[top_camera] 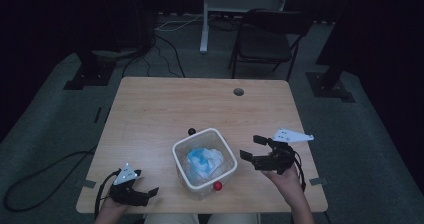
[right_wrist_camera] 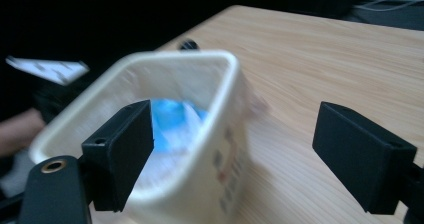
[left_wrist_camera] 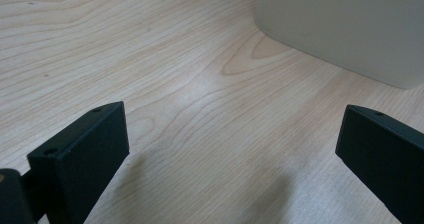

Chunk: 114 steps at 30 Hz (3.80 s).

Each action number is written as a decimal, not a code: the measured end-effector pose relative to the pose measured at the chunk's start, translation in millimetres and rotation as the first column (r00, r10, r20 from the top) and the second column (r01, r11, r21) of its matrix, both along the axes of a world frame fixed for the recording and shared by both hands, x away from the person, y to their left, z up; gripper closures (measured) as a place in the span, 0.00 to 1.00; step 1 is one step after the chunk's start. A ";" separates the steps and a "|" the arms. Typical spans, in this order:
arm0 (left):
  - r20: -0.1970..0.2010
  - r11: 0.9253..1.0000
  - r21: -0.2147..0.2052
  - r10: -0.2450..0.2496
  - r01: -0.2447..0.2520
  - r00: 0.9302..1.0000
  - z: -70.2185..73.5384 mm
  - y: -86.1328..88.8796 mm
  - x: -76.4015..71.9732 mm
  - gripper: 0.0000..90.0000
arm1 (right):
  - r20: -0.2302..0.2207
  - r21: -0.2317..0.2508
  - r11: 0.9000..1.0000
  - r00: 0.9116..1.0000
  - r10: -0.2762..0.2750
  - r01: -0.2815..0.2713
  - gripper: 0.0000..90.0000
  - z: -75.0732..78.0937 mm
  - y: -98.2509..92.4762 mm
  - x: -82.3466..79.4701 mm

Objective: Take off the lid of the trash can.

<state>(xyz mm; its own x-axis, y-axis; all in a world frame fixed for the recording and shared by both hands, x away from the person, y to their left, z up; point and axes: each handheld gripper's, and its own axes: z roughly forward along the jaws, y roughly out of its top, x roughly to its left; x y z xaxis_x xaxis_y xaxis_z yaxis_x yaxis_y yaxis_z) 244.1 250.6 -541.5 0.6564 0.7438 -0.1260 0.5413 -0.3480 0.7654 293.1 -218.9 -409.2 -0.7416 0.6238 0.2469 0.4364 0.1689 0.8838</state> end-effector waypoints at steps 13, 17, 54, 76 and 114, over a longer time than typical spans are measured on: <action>0.003 0.999 -0.025 0.019 -0.019 1.000 -1.4 2.3 0.5 0.01 | -0.065 -0.091 0.996 0.998 0.009 -0.015 0.25 10.9 53.6 34.0; 0.009 1.000 -0.015 0.015 -0.015 1.000 -1.5 0.9 0.1 0.01 | -0.085 -0.141 0.990 0.996 -0.007 -0.005 0.36 12.2 64.0 38.8; 0.005 1.000 0.007 0.004 -0.004 1.000 -2.3 0.3 -0.3 0.01 | -0.119 -0.393 0.919 0.993 -0.018 -0.030 0.89 -0.7 100.4 44.3; 0.009 1.000 0.023 0.003 -0.003 1.000 -4.0 -2.0 -0.2 0.01 | -0.086 -0.319 0.948 0.996 -0.031 0.003 0.89 27.2 80.1 42.1; 0.003 0.999 0.053 0.009 -0.009 1.000 -6.1 -5.0 -0.7 0.01 | -0.081 -0.265 0.922 0.946 -0.313 0.282 0.89 29.6 -37.6 29.4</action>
<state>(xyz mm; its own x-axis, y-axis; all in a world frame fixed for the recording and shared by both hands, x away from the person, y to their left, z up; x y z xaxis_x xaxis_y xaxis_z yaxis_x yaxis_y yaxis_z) 243.5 245.6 -547.7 0.6499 0.7552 -0.0848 0.5425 -0.3829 0.7478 322.5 -256.5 -379.6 -0.4868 0.8635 0.1322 0.6001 0.2206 0.7689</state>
